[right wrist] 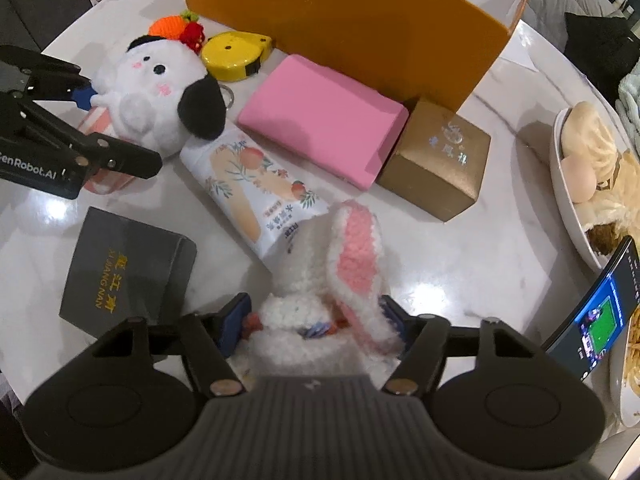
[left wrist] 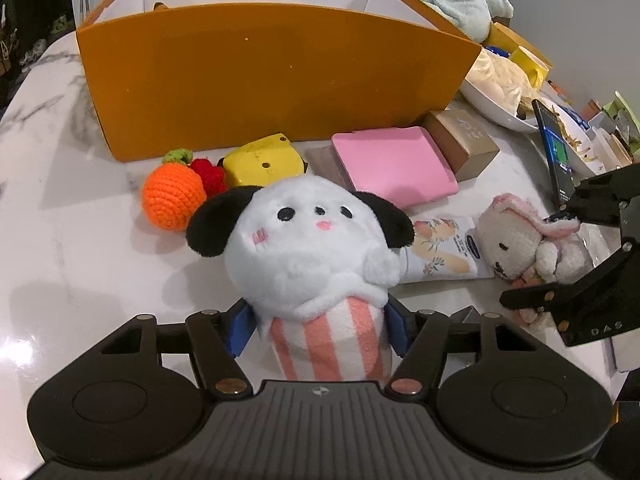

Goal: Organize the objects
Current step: 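Grasp the white dog plush with the left gripper and lift it, then lower the dog plush and knitted bunny into the orange box, opening both grippers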

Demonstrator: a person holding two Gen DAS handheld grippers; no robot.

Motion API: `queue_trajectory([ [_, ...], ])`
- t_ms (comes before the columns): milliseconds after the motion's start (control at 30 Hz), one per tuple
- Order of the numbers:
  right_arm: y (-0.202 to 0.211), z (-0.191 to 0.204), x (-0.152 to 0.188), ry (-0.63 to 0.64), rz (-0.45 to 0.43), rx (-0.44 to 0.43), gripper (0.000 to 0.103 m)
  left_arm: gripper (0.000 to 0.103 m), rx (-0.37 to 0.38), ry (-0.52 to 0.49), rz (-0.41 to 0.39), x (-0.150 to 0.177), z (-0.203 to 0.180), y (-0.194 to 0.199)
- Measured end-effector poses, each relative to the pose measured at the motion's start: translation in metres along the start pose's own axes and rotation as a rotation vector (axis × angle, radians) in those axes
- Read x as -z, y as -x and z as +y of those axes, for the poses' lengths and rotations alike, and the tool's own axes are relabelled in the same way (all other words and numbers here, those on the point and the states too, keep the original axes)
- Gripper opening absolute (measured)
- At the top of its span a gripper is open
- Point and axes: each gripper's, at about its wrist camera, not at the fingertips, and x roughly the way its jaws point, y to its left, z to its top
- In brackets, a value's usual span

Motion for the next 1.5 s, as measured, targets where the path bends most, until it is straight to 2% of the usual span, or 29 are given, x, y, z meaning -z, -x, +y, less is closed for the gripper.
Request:
queue_trajectory([
  [100,0.006,-0.001,0.000,0.014,-0.007,0.011,0.061,0.074,0.007,0.007,0.008,0.001,0.003,0.004],
  [500,0.041,-0.014,-0.006,-0.039,-0.106,0.007,0.061,0.074,0.030,0.016,-0.044,0.000,0.012,0.040],
  [867,0.069,-0.014,-0.024,-0.038,-0.174,0.013,0.061,0.074,0.052,0.033,-0.094,-0.031,0.014,0.070],
  [1200,0.113,-0.032,-0.088,-0.084,-0.337,0.021,0.061,0.074,0.041,0.071,-0.180,-0.093,0.014,0.082],
  [1500,0.110,-0.063,-0.153,-0.148,-0.375,0.019,0.061,0.074,-0.001,0.071,-0.193,-0.154,0.013,0.074],
])
